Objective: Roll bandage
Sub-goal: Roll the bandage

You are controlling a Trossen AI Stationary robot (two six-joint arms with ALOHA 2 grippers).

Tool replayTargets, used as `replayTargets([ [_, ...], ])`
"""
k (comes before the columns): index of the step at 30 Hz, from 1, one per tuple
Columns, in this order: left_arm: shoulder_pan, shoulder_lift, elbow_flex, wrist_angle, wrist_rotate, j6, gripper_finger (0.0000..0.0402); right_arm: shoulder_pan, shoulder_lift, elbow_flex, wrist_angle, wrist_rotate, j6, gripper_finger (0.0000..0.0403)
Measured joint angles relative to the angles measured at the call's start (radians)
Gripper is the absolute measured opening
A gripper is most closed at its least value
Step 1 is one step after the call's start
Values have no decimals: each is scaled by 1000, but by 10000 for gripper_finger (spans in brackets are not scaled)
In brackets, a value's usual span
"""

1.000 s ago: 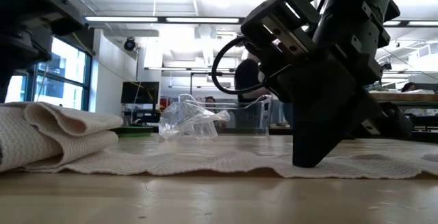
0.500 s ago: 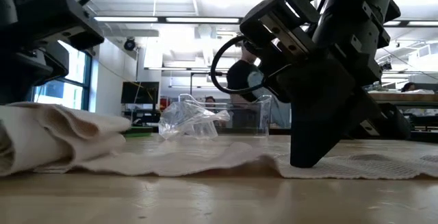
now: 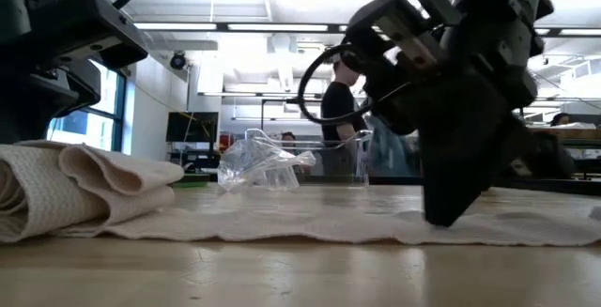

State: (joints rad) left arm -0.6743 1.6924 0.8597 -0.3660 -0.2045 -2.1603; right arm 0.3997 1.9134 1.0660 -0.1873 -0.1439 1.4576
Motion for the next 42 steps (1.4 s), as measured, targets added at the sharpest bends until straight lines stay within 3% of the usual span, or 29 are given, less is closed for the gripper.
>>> replayTargets([
  [5, 0, 0, 0, 2, 1, 9, 0, -7, -36, 0, -89, 12, 1, 0],
  [15, 0, 0, 0, 6, 2, 26, 0, -11, 26, 86, 73, 90, 43, 0],
  [25, 0, 0, 0, 34, -3, 17, 0, -13, 98, 103, 93, 70, 62, 0],
  [42, 6, -18, 5, 76, -15, 25, 0, -19, 101, 103, 54, 72, 45, 0],
])
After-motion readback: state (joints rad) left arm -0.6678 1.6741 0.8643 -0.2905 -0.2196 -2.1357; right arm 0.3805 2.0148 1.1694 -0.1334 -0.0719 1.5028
